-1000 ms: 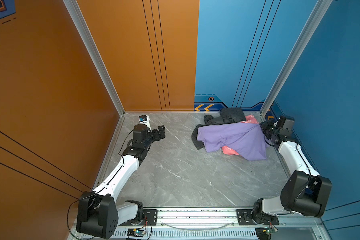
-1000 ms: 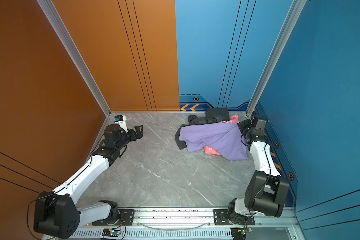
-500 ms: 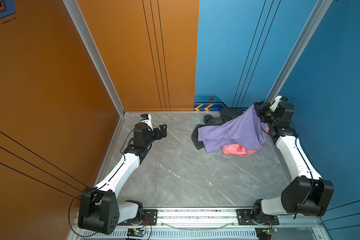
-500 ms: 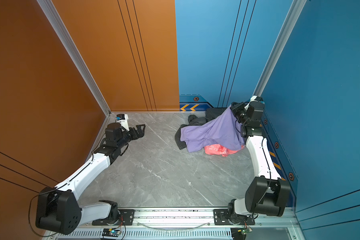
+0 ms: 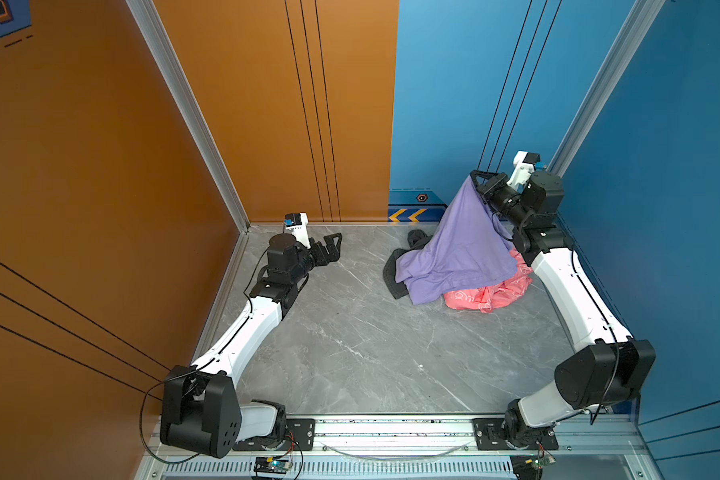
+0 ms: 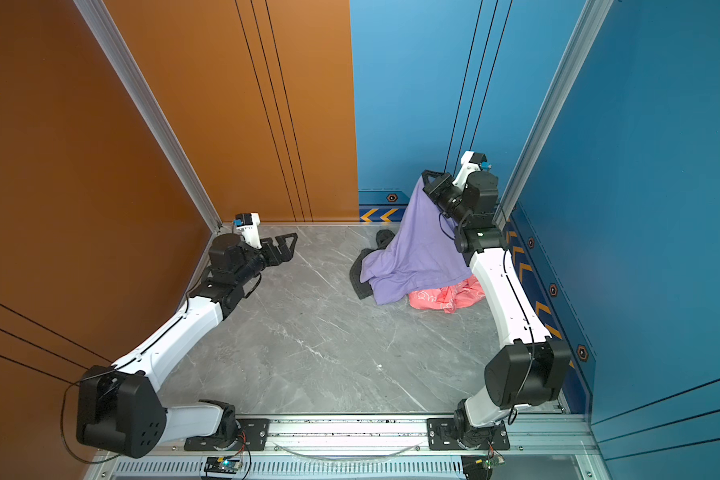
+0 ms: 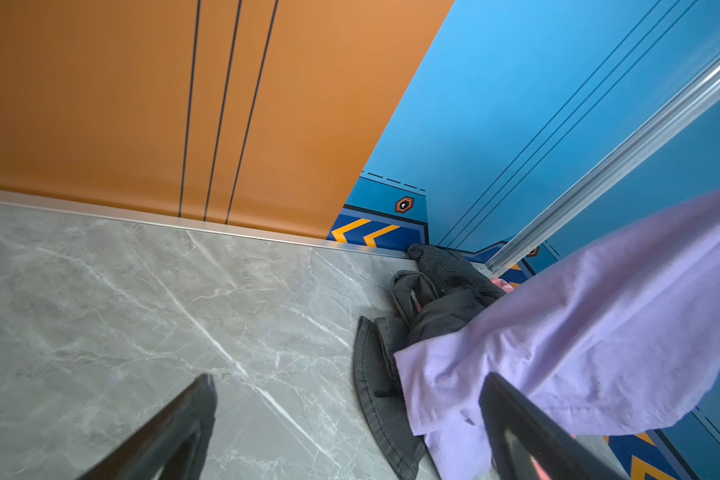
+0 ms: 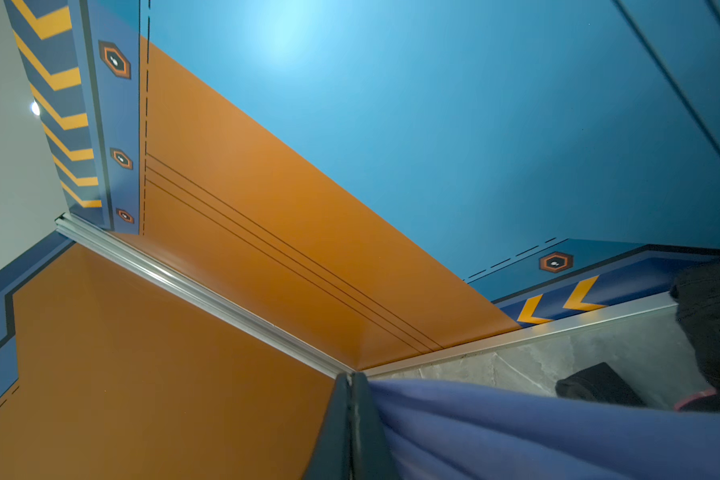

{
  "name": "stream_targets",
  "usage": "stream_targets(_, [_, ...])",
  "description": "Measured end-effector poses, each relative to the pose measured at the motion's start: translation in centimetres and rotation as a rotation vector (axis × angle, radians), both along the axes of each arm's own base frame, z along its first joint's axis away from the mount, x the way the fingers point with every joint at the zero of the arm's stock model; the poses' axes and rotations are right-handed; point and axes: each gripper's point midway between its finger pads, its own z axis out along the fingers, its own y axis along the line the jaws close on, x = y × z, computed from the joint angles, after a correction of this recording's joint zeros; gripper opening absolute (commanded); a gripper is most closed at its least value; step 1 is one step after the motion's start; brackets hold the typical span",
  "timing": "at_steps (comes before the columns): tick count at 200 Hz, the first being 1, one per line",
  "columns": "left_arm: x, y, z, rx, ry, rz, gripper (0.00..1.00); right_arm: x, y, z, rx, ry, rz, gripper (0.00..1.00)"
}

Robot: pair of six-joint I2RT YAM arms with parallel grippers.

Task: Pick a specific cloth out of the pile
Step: 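Carry the lavender cloth toward the left gripper while the left arm reaches to meet it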

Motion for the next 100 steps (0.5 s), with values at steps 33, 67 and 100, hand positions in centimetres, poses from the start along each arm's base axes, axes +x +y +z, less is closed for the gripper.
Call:
stream_targets(33, [0.3, -2.6, 1.8, -0.02, -0.054, -0.072, 0.93, -0.3, 5.8, -1.3, -0.054, 0.027, 0.123, 0.0])
stream_targets(67, [0.4, -5.4, 3.6, -0.036, -0.094, -0.152, 0.9, -1.5, 12.0, -3.2, -0.125, 0.059, 0.264, 0.0])
stream_targets(100, [0.4, -8.2, 4.8, -0.053, -0.121, -0.241, 0.8, -3.2, 17.4, -4.9, -0.178, 0.084, 0.39, 0.0])
